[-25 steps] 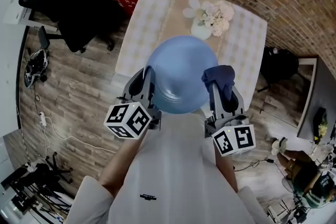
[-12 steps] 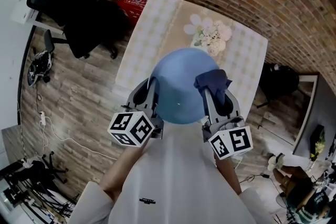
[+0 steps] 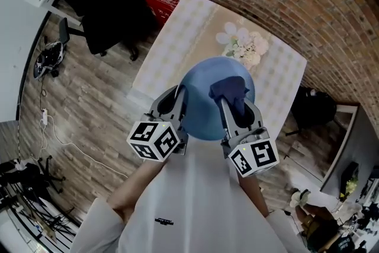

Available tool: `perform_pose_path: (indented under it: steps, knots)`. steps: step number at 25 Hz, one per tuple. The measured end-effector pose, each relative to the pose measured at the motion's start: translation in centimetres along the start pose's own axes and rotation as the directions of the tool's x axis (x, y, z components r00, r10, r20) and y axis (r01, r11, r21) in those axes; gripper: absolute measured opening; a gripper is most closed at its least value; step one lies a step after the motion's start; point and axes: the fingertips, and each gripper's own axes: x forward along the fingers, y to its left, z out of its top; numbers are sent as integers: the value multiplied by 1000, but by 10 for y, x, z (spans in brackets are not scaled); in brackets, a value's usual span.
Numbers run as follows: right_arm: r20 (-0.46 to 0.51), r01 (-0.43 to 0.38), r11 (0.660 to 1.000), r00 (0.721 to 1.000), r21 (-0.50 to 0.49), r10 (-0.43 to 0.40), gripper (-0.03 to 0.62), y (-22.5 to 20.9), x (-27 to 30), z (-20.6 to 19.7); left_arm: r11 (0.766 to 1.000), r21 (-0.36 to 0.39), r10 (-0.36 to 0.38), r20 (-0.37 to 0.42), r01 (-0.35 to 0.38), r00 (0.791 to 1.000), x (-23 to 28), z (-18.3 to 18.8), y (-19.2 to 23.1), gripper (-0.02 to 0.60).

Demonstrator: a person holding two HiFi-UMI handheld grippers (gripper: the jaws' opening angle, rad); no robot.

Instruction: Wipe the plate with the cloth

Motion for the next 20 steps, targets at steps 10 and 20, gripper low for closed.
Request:
perform_pose_path:
  steps: [10,20]
  knots:
    - [-47,-148,988,988,-36,147,120,31,31,-7,1000,12,5,38,-6,999,-1,10,-3,37]
    - [-112,-189,981,977,-41,184,120,44,53,-12,998,49,-34,22,33,999,-3,7,-17,35]
